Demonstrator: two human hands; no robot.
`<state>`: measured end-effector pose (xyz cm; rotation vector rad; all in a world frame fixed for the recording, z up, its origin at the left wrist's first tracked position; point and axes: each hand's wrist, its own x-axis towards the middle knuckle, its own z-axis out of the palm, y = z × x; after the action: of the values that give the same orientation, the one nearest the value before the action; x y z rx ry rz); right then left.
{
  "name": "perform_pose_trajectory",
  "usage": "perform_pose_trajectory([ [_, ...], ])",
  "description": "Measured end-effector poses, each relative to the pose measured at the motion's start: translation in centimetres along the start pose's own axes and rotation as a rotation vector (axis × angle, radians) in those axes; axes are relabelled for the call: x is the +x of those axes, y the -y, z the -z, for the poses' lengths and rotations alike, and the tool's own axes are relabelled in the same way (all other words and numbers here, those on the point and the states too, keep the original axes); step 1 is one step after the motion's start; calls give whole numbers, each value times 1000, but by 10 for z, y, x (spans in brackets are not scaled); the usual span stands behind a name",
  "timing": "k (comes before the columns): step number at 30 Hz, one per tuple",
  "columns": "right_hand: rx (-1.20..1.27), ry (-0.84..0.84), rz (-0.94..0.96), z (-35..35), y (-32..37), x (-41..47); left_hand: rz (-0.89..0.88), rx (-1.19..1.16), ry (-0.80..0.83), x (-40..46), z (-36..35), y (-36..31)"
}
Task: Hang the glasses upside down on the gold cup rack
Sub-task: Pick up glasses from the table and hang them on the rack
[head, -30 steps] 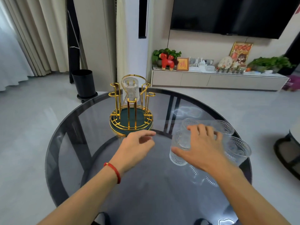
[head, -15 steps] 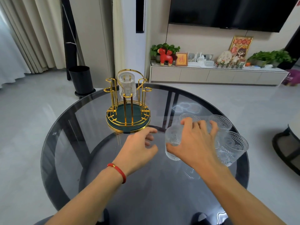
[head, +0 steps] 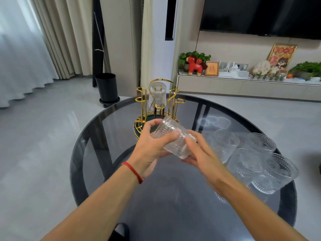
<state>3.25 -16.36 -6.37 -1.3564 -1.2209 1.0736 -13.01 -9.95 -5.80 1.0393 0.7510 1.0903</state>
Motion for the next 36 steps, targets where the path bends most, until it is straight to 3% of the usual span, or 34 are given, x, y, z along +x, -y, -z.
perform_pose_trajectory([
  [4,104,-67,80,-7,8,8,-5,-79,13,3,3,5],
  [8,-116,-251,255,-6,35,14,31,61,-122,17,17,8],
  [9,-130,-281,304,-7,47,16,11,180,-170,19,24,11],
  [11,-140,-318,401,-13,74,24,-187,682,-195,26,42,26],
  [13,-190,-339,476,-23,104,43,-267,1214,-53,33,59,47],
  [15,-288,-346,536,-35,134,73,-196,1377,22,38,68,58],
  [18,-485,-363,569,-53,171,124,-199,1435,103,47,77,64],
  [21,-663,-313,471,-70,188,168,-195,1488,165,49,81,69],
  [30,-1122,-169,374,-102,171,226,-169,1537,185,52,84,76],
  [36,-1286,-101,284,-105,150,242,-187,1547,185,53,83,76],
])
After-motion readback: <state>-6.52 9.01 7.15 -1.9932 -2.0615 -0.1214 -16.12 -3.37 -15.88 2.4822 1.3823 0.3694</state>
